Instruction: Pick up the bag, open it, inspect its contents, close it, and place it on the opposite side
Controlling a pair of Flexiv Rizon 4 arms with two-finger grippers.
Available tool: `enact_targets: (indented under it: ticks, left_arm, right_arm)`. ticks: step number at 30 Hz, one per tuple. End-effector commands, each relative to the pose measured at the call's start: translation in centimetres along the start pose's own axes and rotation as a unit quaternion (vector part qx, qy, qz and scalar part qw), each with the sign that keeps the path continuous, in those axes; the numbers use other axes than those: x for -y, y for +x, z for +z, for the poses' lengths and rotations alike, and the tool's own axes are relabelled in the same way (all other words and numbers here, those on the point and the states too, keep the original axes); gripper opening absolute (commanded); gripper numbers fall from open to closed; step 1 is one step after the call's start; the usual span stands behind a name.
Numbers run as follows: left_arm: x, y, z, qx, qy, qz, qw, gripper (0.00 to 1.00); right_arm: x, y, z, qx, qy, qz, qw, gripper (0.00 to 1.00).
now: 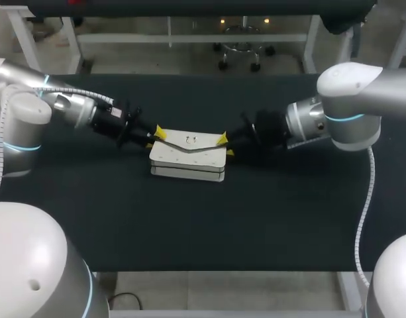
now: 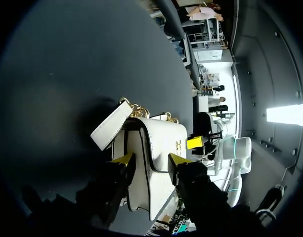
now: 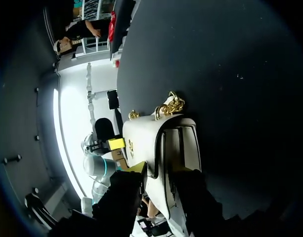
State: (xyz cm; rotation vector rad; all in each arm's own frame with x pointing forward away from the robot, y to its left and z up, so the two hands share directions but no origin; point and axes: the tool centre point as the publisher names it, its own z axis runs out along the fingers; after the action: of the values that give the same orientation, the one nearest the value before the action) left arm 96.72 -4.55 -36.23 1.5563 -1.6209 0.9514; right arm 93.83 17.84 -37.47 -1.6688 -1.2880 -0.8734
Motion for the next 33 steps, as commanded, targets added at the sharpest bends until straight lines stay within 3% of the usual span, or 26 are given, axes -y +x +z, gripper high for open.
enact_targets:
  ticks: [1, 7, 8, 12, 13, 17, 33]
  left_arm:
    - [-1.1, 1.2, -1.2, 0.004, 0.014, 0.004, 1.000, 1.00]
    - [-1.8, 1.8, -2.6, 0.015, 0.035, 0.012, 0.999, 1.00]
    - [-1.9, 1.8, -2.8, 0.016, 0.036, 0.011, 0.999, 1.00]
    - [-2.1, 1.8, -3.5, 0.024, 0.047, 0.007, 0.999, 1.00]
    - [-2.1, 1.8, -3.7, 0.028, 0.051, 0.006, 0.998, 1.00]
    - [-2.3, 1.8, -4.5, 0.039, 0.060, 0.004, 0.997, 1.00]
    - [-2.5, 1.4, -6.2, 0.055, 0.072, -0.003, 0.996, 1.00]
  right_arm:
    - [0.8, 0.4, -1.2, 0.003, -0.005, -0.003, 1.000, 1.00]
    - [2.0, 0.6, -2.3, 0.001, -0.009, -0.009, 1.000, 0.99]
    - [2.2, 0.6, -2.3, 0.001, -0.009, -0.009, 1.000, 0.87]
    - [2.8, 0.6, -2.3, 0.004, -0.005, -0.013, 1.000, 0.60]
    - [2.9, 0.5, -2.3, 0.000, 0.003, -0.012, 1.000, 0.49]
    - [3.3, 0.2, -1.8, 0.000, 0.011, -0.010, 1.000, 0.39]
    - [3.9, -0.3, -0.7, 0.008, 0.029, -0.005, 1.000, 0.33]
